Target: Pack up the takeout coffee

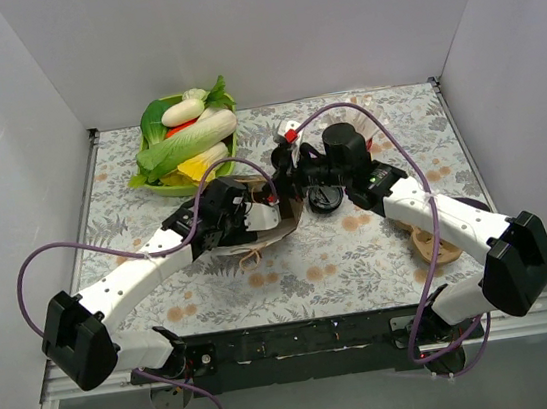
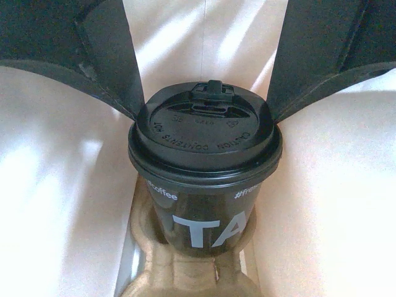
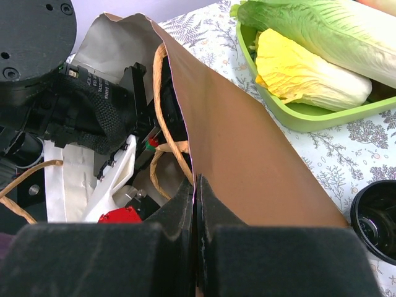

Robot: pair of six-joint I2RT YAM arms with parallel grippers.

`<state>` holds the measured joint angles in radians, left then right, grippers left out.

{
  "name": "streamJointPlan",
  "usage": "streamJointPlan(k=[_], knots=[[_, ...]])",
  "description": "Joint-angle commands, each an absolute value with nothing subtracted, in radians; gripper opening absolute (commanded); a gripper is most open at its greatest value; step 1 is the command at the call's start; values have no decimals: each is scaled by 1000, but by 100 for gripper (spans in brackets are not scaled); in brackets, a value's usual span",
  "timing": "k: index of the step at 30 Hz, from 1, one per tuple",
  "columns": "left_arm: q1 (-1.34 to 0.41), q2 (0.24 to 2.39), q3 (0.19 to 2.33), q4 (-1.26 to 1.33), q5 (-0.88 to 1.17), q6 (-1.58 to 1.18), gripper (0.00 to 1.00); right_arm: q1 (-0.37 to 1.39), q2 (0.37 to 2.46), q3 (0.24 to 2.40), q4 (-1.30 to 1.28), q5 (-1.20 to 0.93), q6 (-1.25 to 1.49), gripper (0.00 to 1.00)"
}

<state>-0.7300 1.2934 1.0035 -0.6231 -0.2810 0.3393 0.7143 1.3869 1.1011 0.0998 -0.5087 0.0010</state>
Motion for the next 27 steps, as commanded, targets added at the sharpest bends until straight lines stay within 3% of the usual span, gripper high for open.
streamJointPlan(k=[1,27], knots=[[-709,1258,999,-575,-321,261,0,724,1388,1134,44,-595,15,1],[-653,1200,933,-566,-341,290,0,749,1423,1201,-37,-667,-95,1]])
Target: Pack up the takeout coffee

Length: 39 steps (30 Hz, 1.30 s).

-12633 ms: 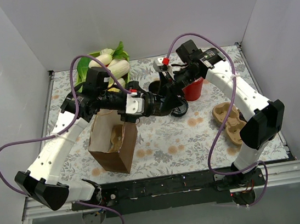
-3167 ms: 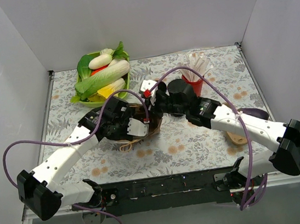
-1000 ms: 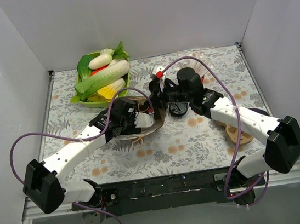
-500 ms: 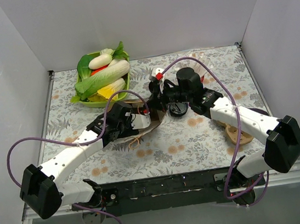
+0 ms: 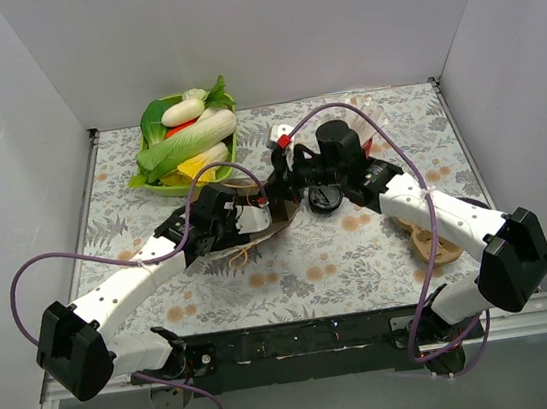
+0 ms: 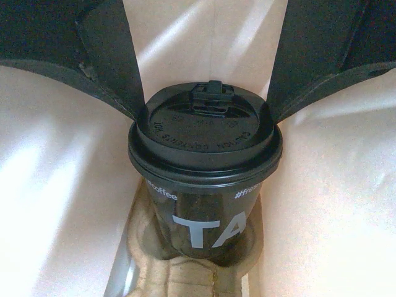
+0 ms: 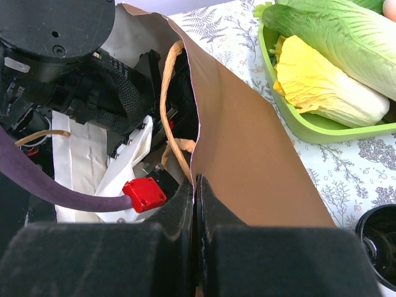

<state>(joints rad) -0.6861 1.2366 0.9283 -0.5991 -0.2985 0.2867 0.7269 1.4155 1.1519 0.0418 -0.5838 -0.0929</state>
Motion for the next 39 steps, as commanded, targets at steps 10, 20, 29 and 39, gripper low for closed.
streamJointPlan(k=[10,20,29,39], knots=[[-652,1239,950,-598,-285,242,0,678,1375,1261,-106,-610,-61,62],[-649,1266,951,-578,-288,259,0,672,1290,1241,-130,-578,-89,68],[-644,1255,969,-632,-314,241,0,672,1226,1085,-209,-580,-239,65],[-643,1276,976,-646,-353,203,0,672,1241,1043,-184,-584,-264,62]])
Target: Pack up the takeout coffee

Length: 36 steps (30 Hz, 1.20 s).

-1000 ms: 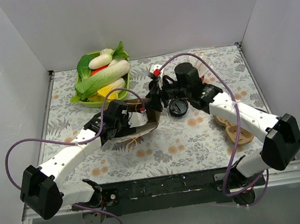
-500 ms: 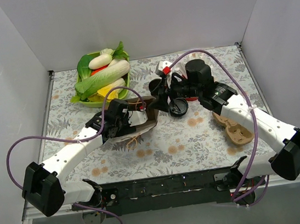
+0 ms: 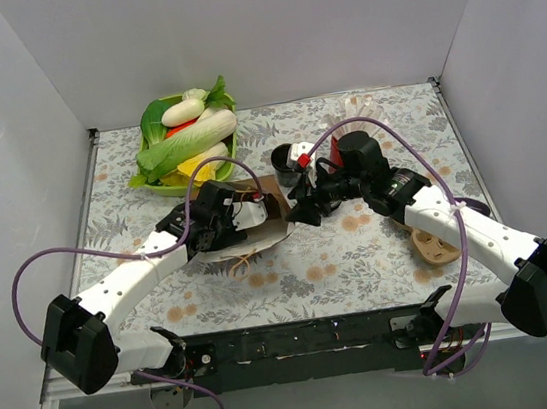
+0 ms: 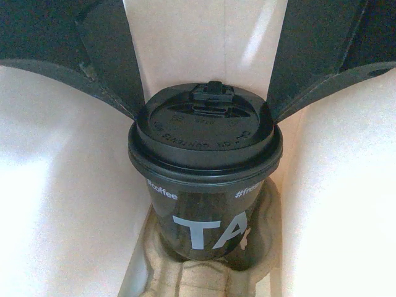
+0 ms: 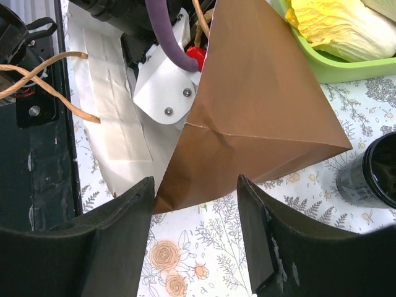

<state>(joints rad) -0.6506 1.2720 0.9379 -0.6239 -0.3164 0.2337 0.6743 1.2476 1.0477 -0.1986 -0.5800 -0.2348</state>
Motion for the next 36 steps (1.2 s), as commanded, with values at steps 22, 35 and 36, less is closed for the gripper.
streamJointPlan(k=[22,35,36], knots=[[-603,1445,997,-495,-315,255,0,666,1270,1100,-201,-601,-264,61],[-525,1594,1097,-515,-233,226,0,658,1322,1164,-250,-624,-265,60],[-525,1612,1130,-529,-230,224,0,660,1325,1166,-250,-626,-264,60]])
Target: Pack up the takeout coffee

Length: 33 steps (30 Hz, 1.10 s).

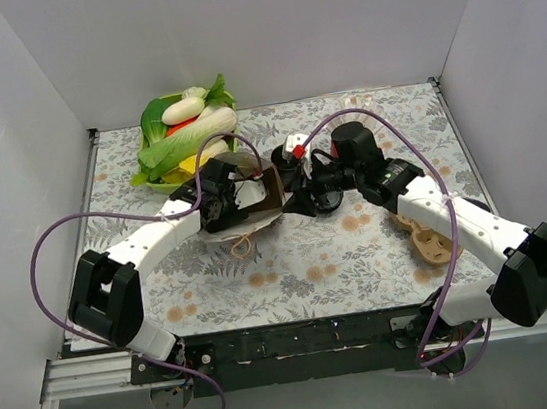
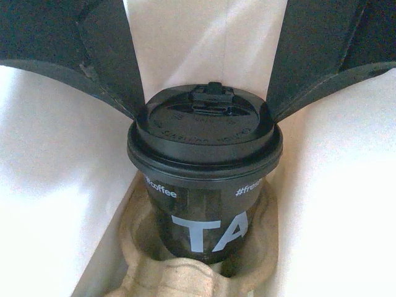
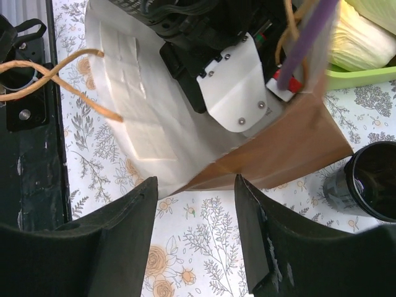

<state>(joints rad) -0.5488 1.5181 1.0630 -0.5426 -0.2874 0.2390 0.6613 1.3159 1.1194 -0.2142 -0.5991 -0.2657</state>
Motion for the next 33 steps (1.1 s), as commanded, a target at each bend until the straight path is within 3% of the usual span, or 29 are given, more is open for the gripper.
streamJointPlan(k=[1,14,19,31,32,33], knots=[[-525,1623,1143,-537,-227,218,0,660,1328,1167,-250,-626,-261,60],[-529,1700,1192,-601,-226,147,0,658,1335,1184,-262,-612,-264,60],[-528,1631,1226,-630,-173,107,38,652,1342,1203,-275,-617,-275,60],[-528,1565,1262,-710,-127,32,61,644,1361,1252,-305,-634,-442,64],[-526,1563,1262,-706,-132,28,71,646,1364,1255,-308,-635,-448,65],[-528,1562,1266,-703,-130,23,72,646,1367,1265,-310,-638,-448,65]])
